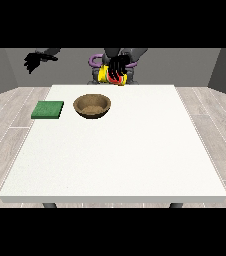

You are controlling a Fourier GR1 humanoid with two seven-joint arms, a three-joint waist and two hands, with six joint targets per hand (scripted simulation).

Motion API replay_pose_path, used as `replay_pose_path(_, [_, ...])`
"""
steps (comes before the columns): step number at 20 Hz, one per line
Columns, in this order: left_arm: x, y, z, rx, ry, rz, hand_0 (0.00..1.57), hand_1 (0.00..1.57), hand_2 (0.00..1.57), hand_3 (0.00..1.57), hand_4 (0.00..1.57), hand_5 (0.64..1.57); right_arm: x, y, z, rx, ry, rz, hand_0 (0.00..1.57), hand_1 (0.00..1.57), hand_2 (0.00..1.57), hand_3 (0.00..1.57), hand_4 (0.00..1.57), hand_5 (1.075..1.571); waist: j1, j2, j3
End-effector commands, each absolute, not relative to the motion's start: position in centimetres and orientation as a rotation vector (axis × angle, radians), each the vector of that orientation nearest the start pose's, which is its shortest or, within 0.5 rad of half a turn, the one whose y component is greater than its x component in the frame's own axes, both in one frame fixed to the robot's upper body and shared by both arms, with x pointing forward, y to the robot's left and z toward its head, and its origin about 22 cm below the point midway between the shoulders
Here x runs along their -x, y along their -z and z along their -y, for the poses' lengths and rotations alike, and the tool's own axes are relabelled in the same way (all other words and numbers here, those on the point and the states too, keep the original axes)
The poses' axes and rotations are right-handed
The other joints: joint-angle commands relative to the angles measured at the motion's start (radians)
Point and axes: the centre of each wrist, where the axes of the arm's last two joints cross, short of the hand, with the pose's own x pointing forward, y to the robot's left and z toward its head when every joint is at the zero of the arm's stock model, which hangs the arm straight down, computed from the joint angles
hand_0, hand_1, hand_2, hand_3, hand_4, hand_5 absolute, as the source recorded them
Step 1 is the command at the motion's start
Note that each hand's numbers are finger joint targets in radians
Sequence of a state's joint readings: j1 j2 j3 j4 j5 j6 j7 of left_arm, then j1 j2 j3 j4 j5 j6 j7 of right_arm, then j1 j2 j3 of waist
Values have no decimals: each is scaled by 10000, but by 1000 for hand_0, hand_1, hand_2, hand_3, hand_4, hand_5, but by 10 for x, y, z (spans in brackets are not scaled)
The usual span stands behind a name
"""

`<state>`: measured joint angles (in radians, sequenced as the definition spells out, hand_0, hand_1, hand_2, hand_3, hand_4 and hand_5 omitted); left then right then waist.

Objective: Pick the cup and pour the ball into the bowl, then pick the bowl and place it on the pad

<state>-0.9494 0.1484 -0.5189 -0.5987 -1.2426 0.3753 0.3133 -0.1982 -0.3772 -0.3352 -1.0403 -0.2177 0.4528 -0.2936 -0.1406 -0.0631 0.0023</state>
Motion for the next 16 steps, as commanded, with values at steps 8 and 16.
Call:
replay_pose_path(8, [-397, -36, -62, -18109, 21161, 11803, 1479, 1479, 1571, 1571, 1474, 1234, -271, 18, 407, -840, -273, 16036, 0, 0, 0, 0, 0, 1571, 138, -272, -11])
replay_pose_path(16, [-385, -32, -45, -18169, 22225, 12002, 1446, 1446, 1571, 1571, 1529, 1134, -274, 21, 400, -616, 83, 15634, 0, 0, 0, 0, 0, 1569, 588, -160, -22])
